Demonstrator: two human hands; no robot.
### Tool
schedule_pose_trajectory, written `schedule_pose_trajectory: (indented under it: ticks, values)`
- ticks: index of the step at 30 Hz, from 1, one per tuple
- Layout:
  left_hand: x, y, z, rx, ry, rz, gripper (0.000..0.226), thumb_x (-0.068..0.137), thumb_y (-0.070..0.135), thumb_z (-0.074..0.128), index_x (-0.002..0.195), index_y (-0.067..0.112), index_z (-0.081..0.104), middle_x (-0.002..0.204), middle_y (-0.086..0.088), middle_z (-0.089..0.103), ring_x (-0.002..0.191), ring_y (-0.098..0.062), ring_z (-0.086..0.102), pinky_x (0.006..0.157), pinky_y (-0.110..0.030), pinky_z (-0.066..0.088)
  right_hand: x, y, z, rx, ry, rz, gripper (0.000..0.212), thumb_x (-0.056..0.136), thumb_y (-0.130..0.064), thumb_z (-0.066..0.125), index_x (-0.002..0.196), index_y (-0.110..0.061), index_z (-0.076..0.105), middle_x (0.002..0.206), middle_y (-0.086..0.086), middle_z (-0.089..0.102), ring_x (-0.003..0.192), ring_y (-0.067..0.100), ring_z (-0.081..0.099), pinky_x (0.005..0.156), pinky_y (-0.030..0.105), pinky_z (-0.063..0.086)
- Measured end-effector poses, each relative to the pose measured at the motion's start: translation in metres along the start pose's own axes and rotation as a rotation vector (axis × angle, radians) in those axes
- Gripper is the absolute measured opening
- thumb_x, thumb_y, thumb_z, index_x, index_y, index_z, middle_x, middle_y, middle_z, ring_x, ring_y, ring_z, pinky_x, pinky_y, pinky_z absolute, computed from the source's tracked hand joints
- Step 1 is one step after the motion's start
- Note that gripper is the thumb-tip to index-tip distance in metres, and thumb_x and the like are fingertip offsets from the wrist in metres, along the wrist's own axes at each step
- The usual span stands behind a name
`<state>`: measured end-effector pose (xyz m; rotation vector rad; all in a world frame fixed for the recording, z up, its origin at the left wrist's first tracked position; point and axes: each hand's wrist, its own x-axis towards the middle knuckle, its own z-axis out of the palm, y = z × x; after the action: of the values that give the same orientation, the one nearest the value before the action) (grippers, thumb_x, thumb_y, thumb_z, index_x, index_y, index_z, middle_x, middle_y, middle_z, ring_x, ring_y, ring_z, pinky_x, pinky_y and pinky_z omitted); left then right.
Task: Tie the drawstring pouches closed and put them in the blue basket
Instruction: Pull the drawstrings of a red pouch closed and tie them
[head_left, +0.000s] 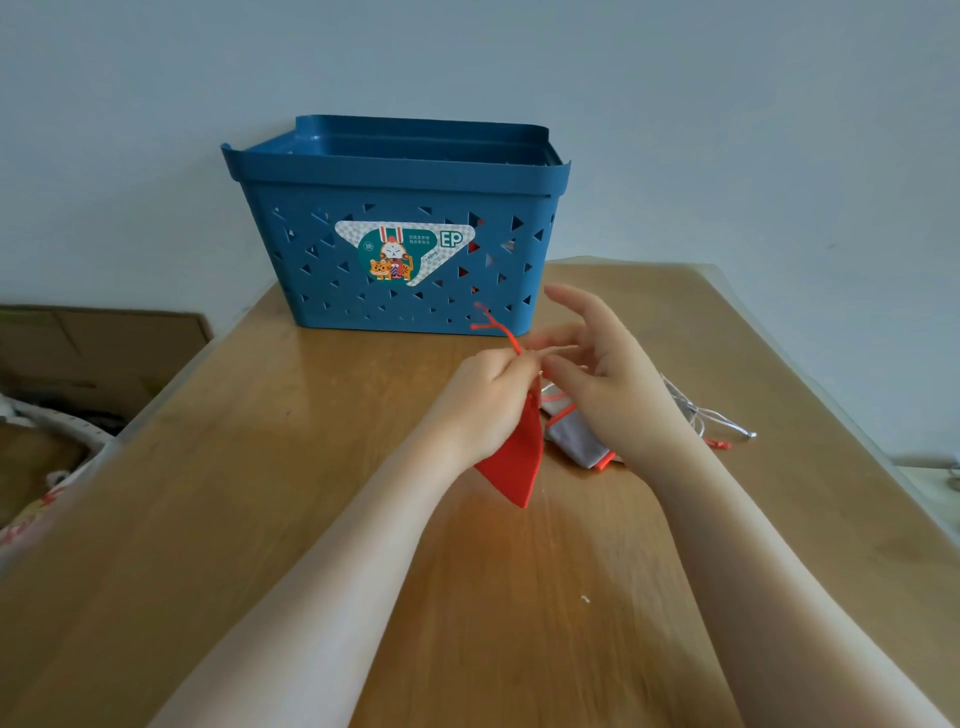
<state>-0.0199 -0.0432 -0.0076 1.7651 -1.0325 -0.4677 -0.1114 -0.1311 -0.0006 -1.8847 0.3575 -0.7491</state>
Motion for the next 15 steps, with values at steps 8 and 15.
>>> schedule_pose_trajectory:
  ticks: [8,15]
  values:
    - [0.0039,-0.0018,-0.0064,-0.038,0.056,-0.018,0.035,0.096,0.026,0.038,0.063,0.015,0.04,0.062,-0.003,0.04,0.057,-0.014,0.036,0.061,-0.033,0.026,0.0019,0.0042,-0.0045,-0.413,0.065,-0.088,0.009,0.084,-0.008,0.063,0.084,-0.014,0.07,0.068,-0.009,0.063,0.064,-0.007,0.054,0.061,0.005,0.039]
    - [0.0073,-0.0047,-0.0052,-0.112,0.095,-0.03,0.038,0.098,0.023,0.041,0.062,0.017,0.052,0.076,-0.01,0.055,0.07,-0.018,0.048,0.069,-0.031,0.034,0.003,0.0019,-0.008,-0.437,0.032,-0.033,0.01,0.088,-0.014,0.06,0.088,-0.015,0.071,0.073,0.001,0.068,0.067,0.009,0.058,0.061,0.011,0.04]
